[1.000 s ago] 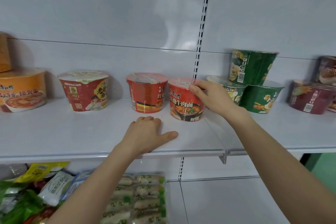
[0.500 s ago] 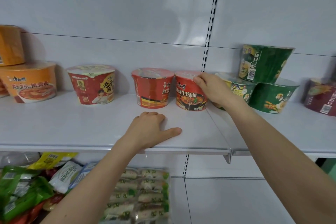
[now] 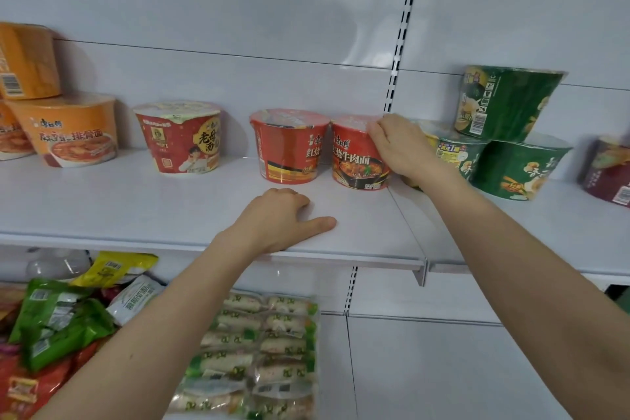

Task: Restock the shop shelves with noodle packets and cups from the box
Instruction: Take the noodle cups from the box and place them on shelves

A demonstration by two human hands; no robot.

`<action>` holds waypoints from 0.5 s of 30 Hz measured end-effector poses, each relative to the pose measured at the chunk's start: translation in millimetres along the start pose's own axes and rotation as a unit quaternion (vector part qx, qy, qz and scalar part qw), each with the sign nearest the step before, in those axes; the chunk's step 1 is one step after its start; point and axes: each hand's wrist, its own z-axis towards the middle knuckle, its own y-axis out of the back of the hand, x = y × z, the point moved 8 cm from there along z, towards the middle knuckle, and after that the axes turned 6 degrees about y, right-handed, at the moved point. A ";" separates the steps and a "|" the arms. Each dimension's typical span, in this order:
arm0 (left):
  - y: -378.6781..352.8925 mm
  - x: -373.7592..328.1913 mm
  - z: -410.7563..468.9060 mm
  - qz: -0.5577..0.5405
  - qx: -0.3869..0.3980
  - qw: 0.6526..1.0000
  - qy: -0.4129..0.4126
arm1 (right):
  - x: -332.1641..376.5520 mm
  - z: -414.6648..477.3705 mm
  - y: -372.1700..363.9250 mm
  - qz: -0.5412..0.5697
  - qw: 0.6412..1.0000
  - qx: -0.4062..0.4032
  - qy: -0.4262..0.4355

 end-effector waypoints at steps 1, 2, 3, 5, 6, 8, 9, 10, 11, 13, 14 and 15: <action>1.1 -1.0 -0.2 0.010 0.000 1.000 -0.003 | 3.1 -2.2 6.1 -0.003 1.000 -0.016 0.011; 3.4 -3.2 -1.1 0.029 -0.005 1.000 -0.009 | 6.9 -5.4 13.0 0.006 0.999 -0.038 0.022; 6.9 -7.5 -2.9 0.055 -0.019 0.998 -0.021 | 10.6 -10.5 20.2 0.024 0.998 -0.058 0.029; 16.1 -19.6 -10.0 0.089 -0.062 0.993 -0.052 | 16.3 -23.9 32.5 0.056 0.994 -0.087 0.027; 20.5 -26.6 -16.0 0.085 -0.082 0.991 -0.065 | 18.6 -31.4 37.2 0.067 0.993 -0.094 0.028; 28.5 -40.9 -31.7 0.052 -0.111 0.989 -0.086 | 22.1 -47.3 44.9 0.079 0.992 -0.097 0.031; 31.8 -48.7 -40.6 0.036 -0.122 0.987 -0.098 | 23.0 -56.3 48.6 0.081 0.992 -0.093 0.025; 33.4 -58.4 -51.3 0.022 -0.131 0.985 -0.114 | 23.1 -68.5 54.1 0.081 0.993 -0.088 0.016; 35.1 -66.5 -59.9 0.007 -0.141 0.981 -0.129 | 23.1 -77.8 57.6 0.084 0.993 -0.085 0.010; 37.6 -84.5 -78.5 -0.019 -0.148 0.976 -0.156 | 20.6 -102.0 67.0 0.073 0.994 -0.079 -0.013; 36.0 -94.1 -87.3 -0.019 -0.141 0.976 -0.167 | 17.7 -116.4 72.0 0.066 0.995 -0.074 -0.029; 32.5 -104.1 -96.1 -0.018 -0.132 0.975 -0.178 | 13.6 -132.0 78.0 0.064 0.994 -0.070 -0.045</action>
